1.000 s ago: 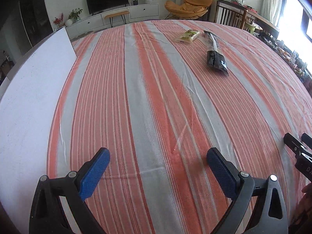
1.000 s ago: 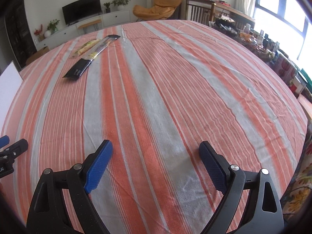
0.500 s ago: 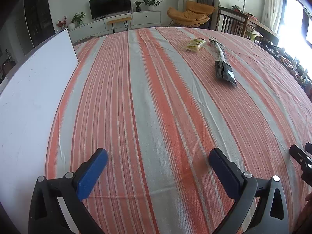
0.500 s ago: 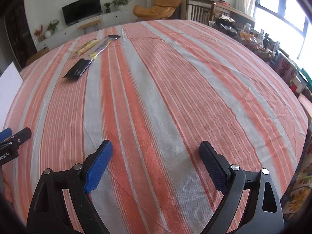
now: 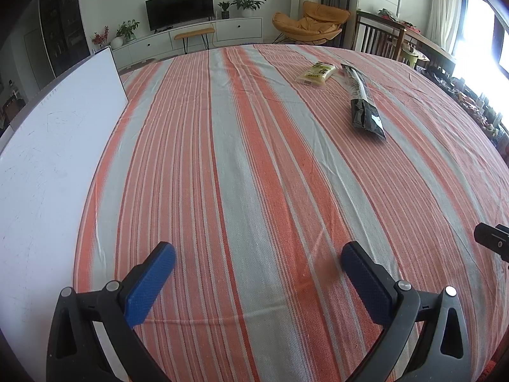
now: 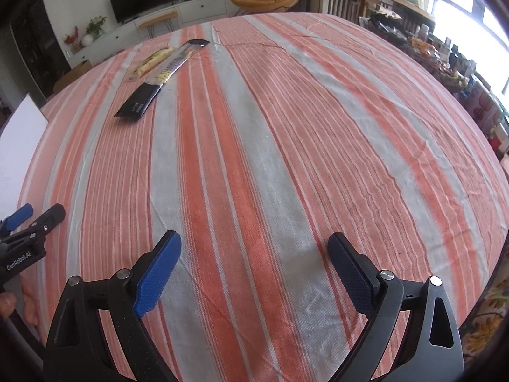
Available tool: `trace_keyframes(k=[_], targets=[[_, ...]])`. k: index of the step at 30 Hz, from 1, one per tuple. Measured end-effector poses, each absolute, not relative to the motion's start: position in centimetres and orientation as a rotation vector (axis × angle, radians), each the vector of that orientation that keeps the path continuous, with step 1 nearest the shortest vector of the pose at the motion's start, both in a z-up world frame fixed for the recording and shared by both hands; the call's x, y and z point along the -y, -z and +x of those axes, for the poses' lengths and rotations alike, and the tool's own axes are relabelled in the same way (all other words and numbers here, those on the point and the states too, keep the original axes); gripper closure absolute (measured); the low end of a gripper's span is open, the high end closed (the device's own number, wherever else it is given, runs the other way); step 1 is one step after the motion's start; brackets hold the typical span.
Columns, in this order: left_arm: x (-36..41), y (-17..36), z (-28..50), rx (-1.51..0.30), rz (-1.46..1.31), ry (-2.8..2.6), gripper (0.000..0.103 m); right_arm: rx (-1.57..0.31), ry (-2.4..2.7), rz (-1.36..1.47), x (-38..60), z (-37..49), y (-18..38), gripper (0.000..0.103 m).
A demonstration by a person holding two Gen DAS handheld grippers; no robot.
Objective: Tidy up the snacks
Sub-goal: 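Move the right tool to the black-and-clear snack bar and grasp it, then hold the black snack bar with the right tool while the left tool moves to the rice cake packet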
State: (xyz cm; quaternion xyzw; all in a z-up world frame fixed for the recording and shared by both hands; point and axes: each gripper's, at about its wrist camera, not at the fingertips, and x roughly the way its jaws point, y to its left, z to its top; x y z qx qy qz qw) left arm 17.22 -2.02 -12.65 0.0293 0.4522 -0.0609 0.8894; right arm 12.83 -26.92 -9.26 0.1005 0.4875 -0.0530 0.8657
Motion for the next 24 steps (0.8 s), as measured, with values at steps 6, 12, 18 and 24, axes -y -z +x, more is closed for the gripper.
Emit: trace_keyframes(k=[6,12,18,24], targets=[[2.0,12.6,17.2,-0.939,0.061,0.127,0.000,-1.030,0.009,0.372,26.2,22.0,8.2,0.010],[2.0,12.6,17.2,-0.939,0.061,0.127,0.000,-1.020,-0.013,0.311,20.4,30.9,8.4,0.011],[2.1,12.6,17.1,-0.939,0.061,0.126,0.000,-1.022,0.027,0.022,15.4,32.3,9.4,0.053],[2.1,12.6,17.1,-0.940,0.061,0.126,0.000,-1.034,0.047,0.009,18.4,27.7,9.4,0.067]])
